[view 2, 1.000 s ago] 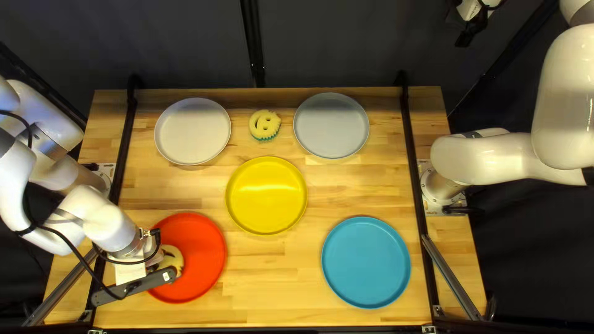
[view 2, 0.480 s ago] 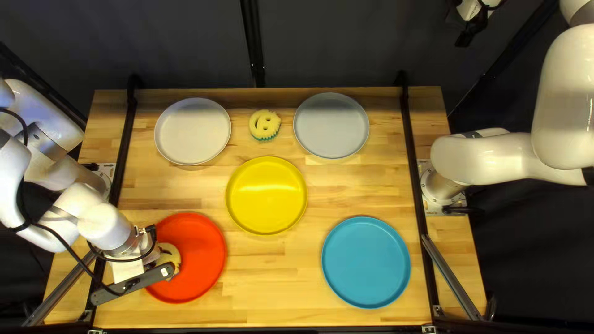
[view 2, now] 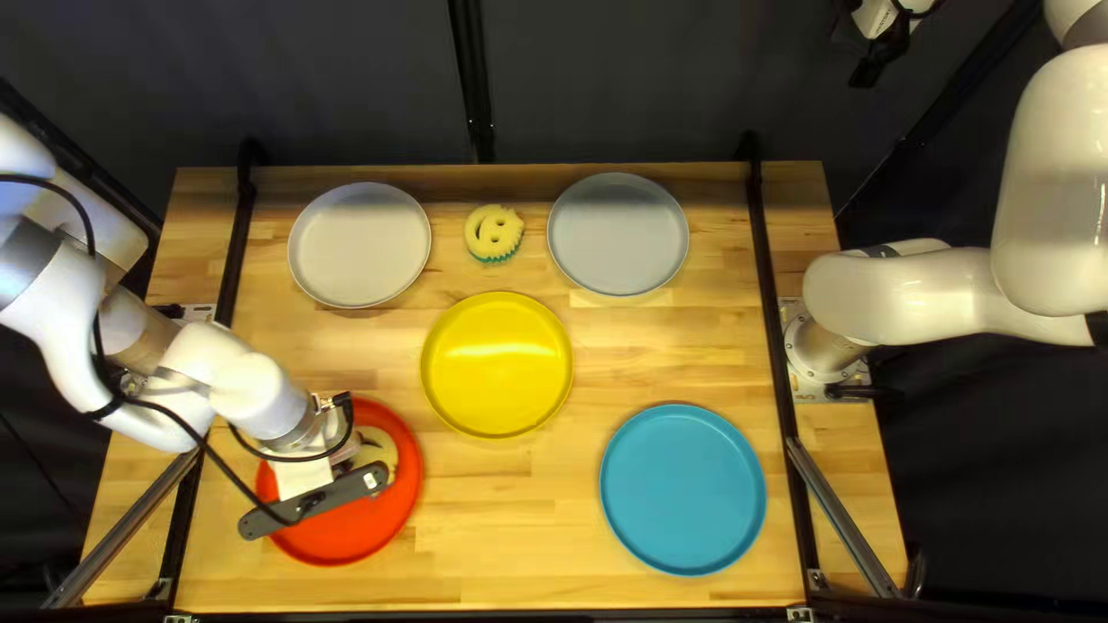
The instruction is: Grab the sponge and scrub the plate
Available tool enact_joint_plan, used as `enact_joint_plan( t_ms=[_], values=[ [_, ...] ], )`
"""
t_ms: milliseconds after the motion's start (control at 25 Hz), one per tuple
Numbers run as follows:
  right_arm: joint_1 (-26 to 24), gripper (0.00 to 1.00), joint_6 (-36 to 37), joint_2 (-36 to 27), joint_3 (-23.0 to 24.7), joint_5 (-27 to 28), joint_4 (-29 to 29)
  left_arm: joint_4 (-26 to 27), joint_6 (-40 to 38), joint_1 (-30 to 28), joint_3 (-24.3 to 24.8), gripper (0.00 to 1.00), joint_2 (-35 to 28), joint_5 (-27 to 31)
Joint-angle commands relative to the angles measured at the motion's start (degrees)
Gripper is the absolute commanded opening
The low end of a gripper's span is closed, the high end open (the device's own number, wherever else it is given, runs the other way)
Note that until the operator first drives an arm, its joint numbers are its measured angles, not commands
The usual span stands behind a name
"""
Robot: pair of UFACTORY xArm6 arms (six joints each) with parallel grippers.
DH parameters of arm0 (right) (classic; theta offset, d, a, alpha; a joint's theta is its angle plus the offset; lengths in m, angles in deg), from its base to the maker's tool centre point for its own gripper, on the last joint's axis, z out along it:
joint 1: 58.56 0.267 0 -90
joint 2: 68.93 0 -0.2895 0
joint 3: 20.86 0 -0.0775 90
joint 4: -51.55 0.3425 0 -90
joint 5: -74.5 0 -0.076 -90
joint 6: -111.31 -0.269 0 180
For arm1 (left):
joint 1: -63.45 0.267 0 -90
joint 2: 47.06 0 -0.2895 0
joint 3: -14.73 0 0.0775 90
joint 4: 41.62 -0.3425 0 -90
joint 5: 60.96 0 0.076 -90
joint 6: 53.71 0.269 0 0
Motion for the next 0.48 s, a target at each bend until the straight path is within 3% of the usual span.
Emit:
enact_joint_plan(
  t_ms=[40,480],
  values=[
    [0.0,1.0,0.0,0.0,0.0,0.0,0.0,0.7,1.31,0.41,1.63,0.0,-0.46,-1.28],
    [0.0,1.0,0.0,0.0,0.0,0.0,0.0,5.87,2.44,-1.56,10.38,0.0,-6.65,-3.53]
  ],
)
